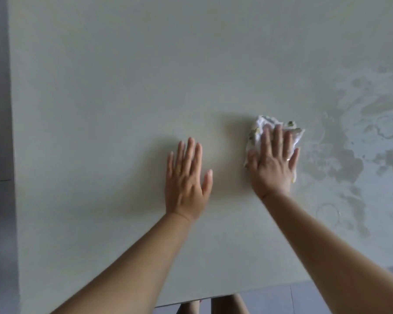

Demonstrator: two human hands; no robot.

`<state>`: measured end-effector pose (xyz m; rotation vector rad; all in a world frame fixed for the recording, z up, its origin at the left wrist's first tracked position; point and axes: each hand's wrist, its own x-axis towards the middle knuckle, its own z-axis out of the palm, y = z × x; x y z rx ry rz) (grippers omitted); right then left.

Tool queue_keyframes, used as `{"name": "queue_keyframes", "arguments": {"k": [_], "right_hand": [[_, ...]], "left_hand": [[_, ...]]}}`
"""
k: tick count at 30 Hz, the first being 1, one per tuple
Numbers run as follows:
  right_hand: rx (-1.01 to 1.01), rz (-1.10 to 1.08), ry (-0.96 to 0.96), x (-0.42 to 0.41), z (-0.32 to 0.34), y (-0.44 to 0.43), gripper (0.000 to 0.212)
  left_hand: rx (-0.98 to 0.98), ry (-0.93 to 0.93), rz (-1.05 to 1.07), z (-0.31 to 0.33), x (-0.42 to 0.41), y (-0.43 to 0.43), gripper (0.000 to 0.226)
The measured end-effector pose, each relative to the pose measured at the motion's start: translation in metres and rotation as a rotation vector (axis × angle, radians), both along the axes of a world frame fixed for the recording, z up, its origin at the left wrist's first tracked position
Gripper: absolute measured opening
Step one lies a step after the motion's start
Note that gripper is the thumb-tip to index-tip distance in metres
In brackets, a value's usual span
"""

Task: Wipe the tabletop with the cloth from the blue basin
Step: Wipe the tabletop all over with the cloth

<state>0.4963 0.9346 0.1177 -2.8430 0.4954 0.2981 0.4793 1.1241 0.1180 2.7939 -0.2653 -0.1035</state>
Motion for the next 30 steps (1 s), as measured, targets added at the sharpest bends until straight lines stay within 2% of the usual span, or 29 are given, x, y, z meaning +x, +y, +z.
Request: {"name": "queue_keyframes", "arguments": {"k": [3, 6, 13, 17, 19, 21, 23, 24, 25, 27, 30], "right_hand": [[0.007, 0.214, 0.016, -0.04, 0.006, 0.026, 0.062], [0.021, 0.397, 0.028, -0.061, 0.013, 0.006, 0.059], [-0.02, 0.341, -0.034, -0.045, 0.014, 0.017, 0.06], [-0.068, 0.474, -0.043, -0.043, 0.001, -0.004, 0.055], [-0.086, 0.398, -0.039, -0.042, 0.0, -0.04, 0.053], [-0.069, 0.134, -0.011, -0.039, 0.002, -0.066, 0.055], [-0.047, -0.093, -0.004, -0.042, 0.002, -0.052, 0.058], [-0.032, -0.13, -0.013, -0.047, 0.002, -0.031, 0.059], [-0.02, -0.087, -0.027, -0.057, 0.004, -0.006, 0.059], [-0.002, 0.171, -0.05, -0.086, 0.004, 0.032, 0.057], [0.014, 0.552, -0.101, -0.105, 0.001, 0.014, 0.052]], "left_hand": [[0.069, 0.023, -0.002, -0.006, -0.027, -0.009, 0.061], [0.098, 0.032, 0.009, -0.007, -0.027, -0.01, 0.063], [0.068, 0.04, 0.006, -0.006, -0.026, -0.009, 0.063], [0.079, 0.011, 0.007, -0.008, -0.026, -0.009, 0.064], [0.079, -0.01, 0.009, -0.01, -0.027, -0.008, 0.064], [0.089, -0.025, 0.008, -0.011, -0.026, -0.009, 0.065], [0.095, -0.021, 0.013, -0.012, -0.027, -0.009, 0.065], [0.092, -0.016, 0.014, -0.012, -0.027, -0.009, 0.065], [0.09, -0.009, 0.015, -0.012, -0.027, -0.009, 0.065], [0.09, 0.014, 0.013, -0.011, -0.027, -0.009, 0.066], [0.094, 0.015, 0.009, -0.01, -0.026, -0.009, 0.065]]}}
